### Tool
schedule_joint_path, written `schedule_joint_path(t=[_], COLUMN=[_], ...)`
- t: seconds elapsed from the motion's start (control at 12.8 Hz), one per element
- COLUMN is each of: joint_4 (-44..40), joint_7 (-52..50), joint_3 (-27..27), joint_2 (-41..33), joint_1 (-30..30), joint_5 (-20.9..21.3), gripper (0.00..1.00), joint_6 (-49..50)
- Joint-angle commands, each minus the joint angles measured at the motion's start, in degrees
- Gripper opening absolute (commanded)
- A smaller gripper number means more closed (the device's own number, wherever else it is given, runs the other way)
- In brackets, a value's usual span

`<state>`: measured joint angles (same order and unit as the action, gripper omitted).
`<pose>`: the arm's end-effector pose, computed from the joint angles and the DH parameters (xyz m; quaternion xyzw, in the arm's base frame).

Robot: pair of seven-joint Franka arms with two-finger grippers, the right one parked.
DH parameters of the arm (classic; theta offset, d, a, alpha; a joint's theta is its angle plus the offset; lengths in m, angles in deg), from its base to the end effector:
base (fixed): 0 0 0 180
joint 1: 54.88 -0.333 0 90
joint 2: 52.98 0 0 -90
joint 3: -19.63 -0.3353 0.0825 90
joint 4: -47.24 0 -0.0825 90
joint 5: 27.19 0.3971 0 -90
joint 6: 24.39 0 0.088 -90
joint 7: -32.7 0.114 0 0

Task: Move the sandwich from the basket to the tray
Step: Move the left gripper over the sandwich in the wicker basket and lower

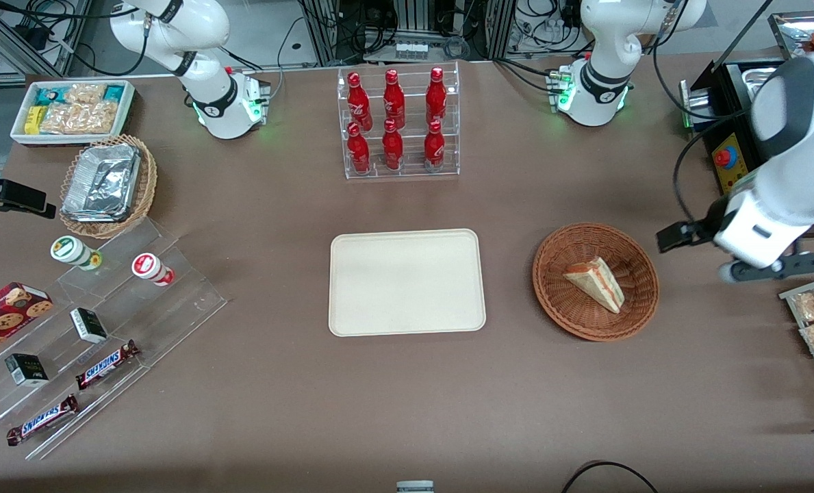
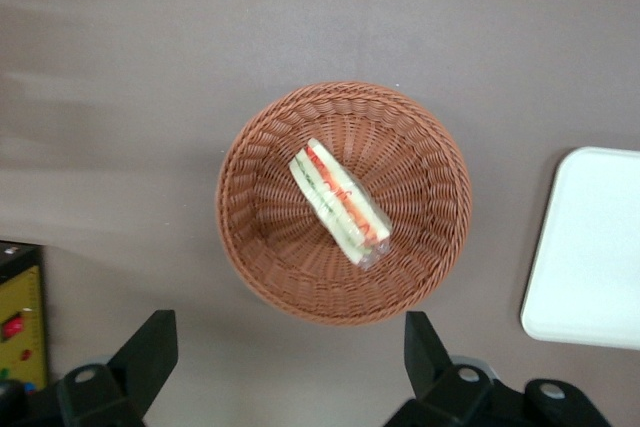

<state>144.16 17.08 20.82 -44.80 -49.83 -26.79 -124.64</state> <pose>0.6088 -0.0652 0.5083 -0.9958 -0.0810 0.0412 0.0099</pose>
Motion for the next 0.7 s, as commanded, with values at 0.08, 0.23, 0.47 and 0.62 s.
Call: schedule_joint_path(t=[0.08, 0.23, 0.47, 0.62], joint_4=[8.4, 11.2, 11.6, 11.8], joint_7=[-11.0, -15.3, -22.3, -25.8], joint_3=[0.2, 0.2, 0.3, 0.3], joint_2=[-0.2, -0.1, 2.1, 2.7], joint_1=[1.2, 2.0, 3.6, 4.4], joint_5=[0.8, 0.2, -0.2, -0.2], gripper=[1.00, 1.00, 1.00, 1.00], joint_6=[-11.0, -15.3, -18.0, -18.9])
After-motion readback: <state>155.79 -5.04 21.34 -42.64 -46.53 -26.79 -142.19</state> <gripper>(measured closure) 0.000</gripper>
